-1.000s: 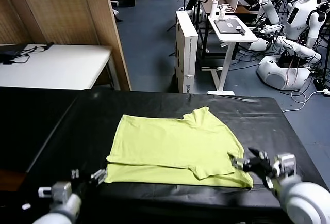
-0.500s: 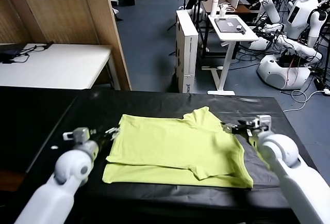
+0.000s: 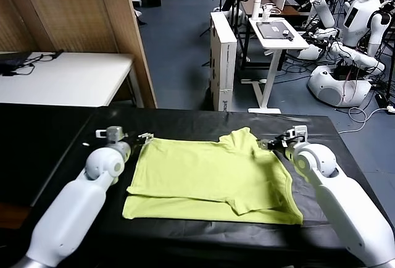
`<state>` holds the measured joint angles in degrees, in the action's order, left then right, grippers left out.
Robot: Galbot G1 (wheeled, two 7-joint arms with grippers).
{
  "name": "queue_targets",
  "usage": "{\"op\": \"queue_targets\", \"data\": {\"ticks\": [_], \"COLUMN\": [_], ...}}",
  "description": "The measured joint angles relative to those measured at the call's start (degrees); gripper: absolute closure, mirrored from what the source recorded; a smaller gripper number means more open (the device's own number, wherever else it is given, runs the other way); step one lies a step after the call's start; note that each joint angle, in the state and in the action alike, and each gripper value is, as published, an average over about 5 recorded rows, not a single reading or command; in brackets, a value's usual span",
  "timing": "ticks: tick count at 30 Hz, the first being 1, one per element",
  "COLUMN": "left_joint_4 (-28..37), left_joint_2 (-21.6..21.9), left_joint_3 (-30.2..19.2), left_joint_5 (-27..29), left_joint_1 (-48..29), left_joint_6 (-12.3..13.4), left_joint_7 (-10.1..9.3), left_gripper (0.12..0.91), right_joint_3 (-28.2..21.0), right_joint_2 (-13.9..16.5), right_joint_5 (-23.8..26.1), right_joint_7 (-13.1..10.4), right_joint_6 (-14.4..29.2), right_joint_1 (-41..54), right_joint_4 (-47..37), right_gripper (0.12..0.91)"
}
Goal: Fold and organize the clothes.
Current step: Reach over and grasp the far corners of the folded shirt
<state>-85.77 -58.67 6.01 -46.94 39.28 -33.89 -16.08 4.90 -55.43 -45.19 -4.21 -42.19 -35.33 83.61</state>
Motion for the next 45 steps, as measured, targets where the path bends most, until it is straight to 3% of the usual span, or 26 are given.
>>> {"op": "queue_targets", "data": {"ticks": [14,23,31,36,39,42,45], "left_joint_4": [0.64,0.89,1.59,2.09,2.16,2.15,2.16], "left_joint_2": [-0.03,-0.02,-0.15,-0.27,-0.26,-0.24,-0.23], "left_joint_3": [0.98,1.16,1.16,1.16,1.15,1.14,1.12], "left_joint_5": [-1.31,-0.64,-0.26,-0.30,-0.19,0.13,0.26], "left_joint_1": [1.12,1.81,1.16,1.05,1.18,1.41,1.53], "left_joint_6": [-0.68,-0.48,0.42,0.66,0.91,1.11,1.24], "left_joint_7": [1.03,1.81,2.84,3.40,3.90,4.83,5.52], "left_gripper": [0.148,0.246,0.381,0.579,0.653,0.711,0.759], "right_joint_3": [-0.94,-0.19,-0.12,-0.12,-0.11,-0.07,0.02], "right_joint_2": [-1.22,-1.59,-1.68,-1.99,-2.05,-2.05,-2.04], "right_joint_5": [0.68,0.65,0.67,0.82,0.87,0.91,0.94], "right_joint_7": [0.99,0.69,0.66,0.65,0.65,0.66,0.67], "right_joint_6": [0.00,0.00,0.00,0.01,0.02,0.04,0.06], "right_joint_1": [1.38,1.04,0.92,0.93,0.84,0.64,0.43], "right_joint_4": [-2.16,-2.76,-3.01,-3.25,-3.25,-3.22,-3.18], "right_gripper": [0.170,0.182,0.192,0.202,0.221,0.272,0.389]}}
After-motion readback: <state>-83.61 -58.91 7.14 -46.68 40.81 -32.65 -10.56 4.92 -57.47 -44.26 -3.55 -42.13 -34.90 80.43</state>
